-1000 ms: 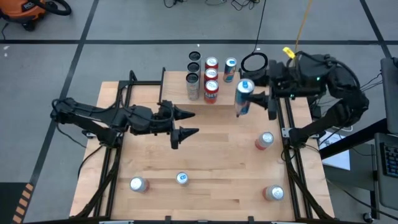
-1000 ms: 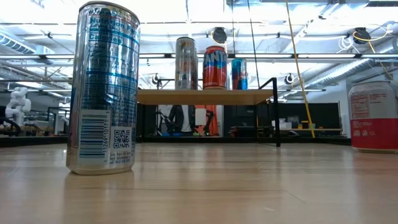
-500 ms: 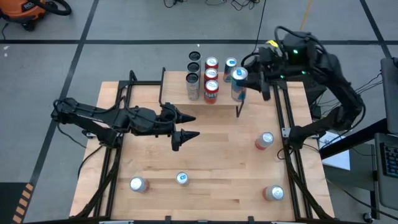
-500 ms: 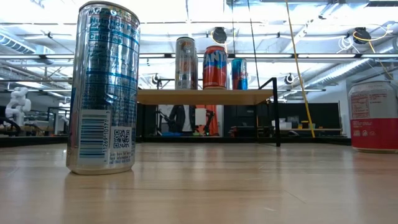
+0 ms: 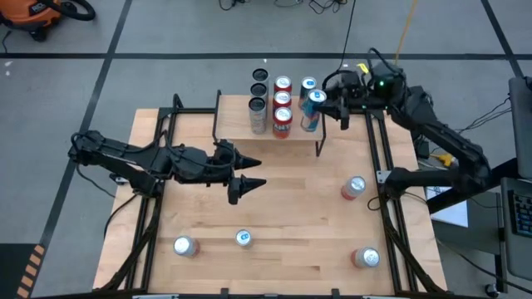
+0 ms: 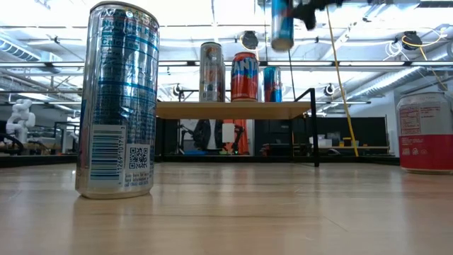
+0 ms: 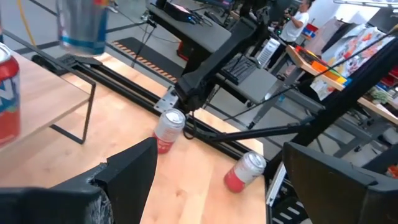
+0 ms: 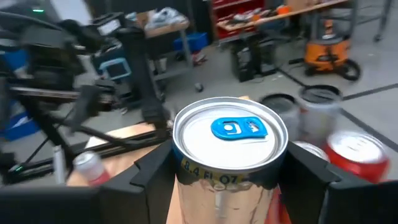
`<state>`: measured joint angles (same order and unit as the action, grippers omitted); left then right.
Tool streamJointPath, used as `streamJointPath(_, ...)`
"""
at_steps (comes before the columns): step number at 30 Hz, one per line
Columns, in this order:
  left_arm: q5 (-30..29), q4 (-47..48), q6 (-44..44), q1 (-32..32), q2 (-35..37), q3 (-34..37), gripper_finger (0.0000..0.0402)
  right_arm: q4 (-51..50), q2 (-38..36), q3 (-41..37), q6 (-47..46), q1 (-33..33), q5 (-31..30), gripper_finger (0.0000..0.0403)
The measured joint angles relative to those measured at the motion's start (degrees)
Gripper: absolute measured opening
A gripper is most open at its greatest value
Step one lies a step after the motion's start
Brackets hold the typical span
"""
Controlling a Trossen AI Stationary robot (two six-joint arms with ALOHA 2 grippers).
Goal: Place canned beverage on shelf
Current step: Put the right blue soda can aligned with the other blue soda can on the shelf
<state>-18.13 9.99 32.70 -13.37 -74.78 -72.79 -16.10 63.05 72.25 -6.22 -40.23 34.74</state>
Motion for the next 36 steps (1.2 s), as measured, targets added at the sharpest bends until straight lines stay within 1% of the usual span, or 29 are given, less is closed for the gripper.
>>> streamJointPath(4, -0.39, 0.01, 0.01, 0.15, 0.0, 0.0, 0.035, 7.33, -1.19, -8.45, -1.44, -3.6, 0.58, 0.0208)
streamJointPath(7, -0.41, 0.03, 0.01, 0.11, -0.02, 0.0, 0.035, 11.13, 0.0, -11.07, -2.29, -5.73, 4.03, 0.0208)
streamJointPath(10, -0.39, 0.03, -0.2, 0.13, -0.02, 0.0, 0.035, 11.77, 1.92, -11.1, -0.08, -6.74, 6.07, 0.0208)
streamJointPath(15, -0.39, 0.07, -0.21, 0.6, -0.02, 0.0, 0.035, 11.65, 5.28, -9.55, 6.31, -8.35, 6.05, 0.0208)
streamJointPath(18, -0.39, 0.07, -0.32, 0.66, -0.02, 0.0, 0.035, 11.77, 6.7, -8.58, 8.37, -9.26, 6.04, 0.0208)
streamJointPath(22, -0.42, 0.07, -0.41, 0.66, -0.02, 0.0, 0.035, 11.6, 7.56, -7.7, 10.08, -10.0, 6.2, 0.0208)
streamJointPath(27, -0.84, 0.65, -0.41, 0.64, -0.02, 0.0, 0.035, 11.5, 8.0, -7.59, 16.56, -10.1, 6.03, 0.0208)
streamJointPath(32, -2.02, 3.43, -0.15, 0.66, -0.04, 0.05, 0.035, 11.12, 8.11, -7.64, 17.47, -10.22, 6.01, 0.0215)
streamJointPath(36, -2.05, 3.44, -0.36, 0.59, -0.04, 0.07, 0.035, 10.95, 8.6, -8.11, 17.81, -10.42, 5.99, 0.0216)
